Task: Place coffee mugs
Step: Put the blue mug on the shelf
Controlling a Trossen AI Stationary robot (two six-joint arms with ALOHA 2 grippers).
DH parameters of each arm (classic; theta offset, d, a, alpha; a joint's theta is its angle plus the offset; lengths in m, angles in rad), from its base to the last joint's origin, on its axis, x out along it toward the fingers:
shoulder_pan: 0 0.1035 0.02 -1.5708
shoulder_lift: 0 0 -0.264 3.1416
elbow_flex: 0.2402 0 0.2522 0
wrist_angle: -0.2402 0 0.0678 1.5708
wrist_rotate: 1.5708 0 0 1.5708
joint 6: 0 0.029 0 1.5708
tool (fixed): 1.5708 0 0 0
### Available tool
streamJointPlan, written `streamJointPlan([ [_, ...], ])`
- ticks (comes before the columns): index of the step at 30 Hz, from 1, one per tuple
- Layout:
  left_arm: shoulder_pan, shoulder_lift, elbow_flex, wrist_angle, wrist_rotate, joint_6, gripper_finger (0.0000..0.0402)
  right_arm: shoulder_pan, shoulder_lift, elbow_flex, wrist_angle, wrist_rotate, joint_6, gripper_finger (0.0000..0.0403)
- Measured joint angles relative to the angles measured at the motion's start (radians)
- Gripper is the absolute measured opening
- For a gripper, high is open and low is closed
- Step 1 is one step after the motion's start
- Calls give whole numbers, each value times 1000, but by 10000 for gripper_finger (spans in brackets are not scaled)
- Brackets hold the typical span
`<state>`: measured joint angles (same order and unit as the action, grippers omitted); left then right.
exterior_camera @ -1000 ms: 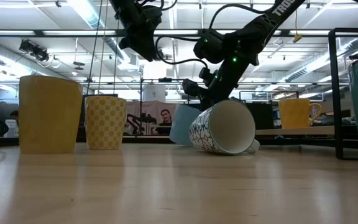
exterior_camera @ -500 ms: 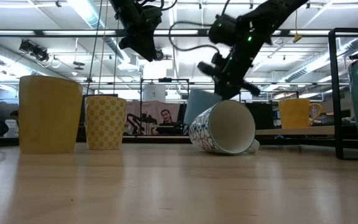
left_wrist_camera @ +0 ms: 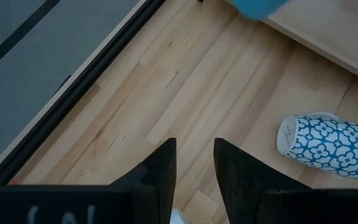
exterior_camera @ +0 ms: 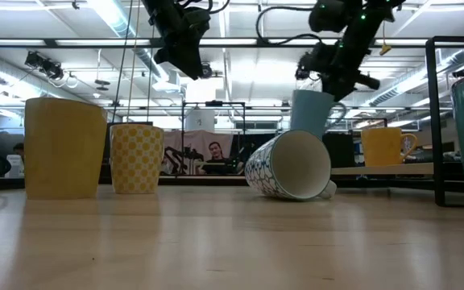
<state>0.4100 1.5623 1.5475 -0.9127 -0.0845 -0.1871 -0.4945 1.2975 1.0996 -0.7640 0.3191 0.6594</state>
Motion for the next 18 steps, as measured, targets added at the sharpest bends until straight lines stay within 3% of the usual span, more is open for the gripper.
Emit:
streamJointPlan([
  [18,0,0,0,0,0,0,114,-184,40,0,-120,22,-267,39],
])
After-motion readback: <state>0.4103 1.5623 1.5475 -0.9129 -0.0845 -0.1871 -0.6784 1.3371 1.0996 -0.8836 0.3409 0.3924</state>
